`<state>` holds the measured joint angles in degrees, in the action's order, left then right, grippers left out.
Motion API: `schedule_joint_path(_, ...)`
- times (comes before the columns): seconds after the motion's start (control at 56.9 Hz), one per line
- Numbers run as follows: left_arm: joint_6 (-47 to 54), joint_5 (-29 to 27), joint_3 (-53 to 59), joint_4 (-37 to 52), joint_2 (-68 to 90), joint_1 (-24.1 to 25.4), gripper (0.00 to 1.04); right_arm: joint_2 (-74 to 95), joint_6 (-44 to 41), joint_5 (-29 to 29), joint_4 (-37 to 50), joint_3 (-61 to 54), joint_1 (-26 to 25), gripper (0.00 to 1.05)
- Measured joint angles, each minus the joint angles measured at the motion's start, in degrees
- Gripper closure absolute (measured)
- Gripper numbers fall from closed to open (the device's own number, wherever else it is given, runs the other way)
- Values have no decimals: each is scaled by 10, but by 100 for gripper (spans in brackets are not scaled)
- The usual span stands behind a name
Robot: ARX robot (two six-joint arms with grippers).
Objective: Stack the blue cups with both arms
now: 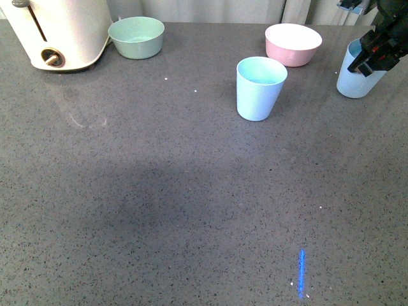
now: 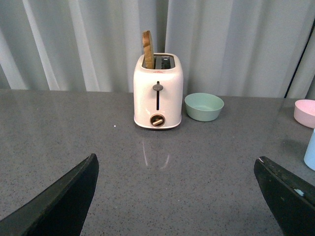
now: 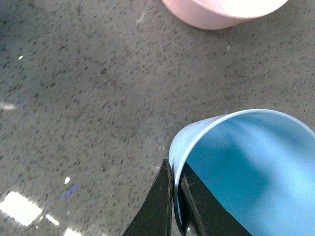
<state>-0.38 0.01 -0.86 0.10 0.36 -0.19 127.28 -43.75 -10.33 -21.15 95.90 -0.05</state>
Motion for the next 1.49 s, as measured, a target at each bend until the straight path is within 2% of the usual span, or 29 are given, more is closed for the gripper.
schedule_joint_path(0.105,0,0,0,0,0,0,9,-31,-15,-17,-15,-18,-2,103)
schedule_joint_path(0.264,0,0,0,0,0,0,9,-123,-37,-80,-57,-41,1,103)
schedule_joint_path(0.422,0,0,0,0,0,0,9,-189,-39,-126,-69,-65,41,103)
schedule_joint_path(0.756,0,0,0,0,0,0,9,-172,-37,-122,-60,-85,121,103)
schedule_joint_path(1.494,0,0,0,0,0,0,9,-120,-32,-113,-71,-50,162,103)
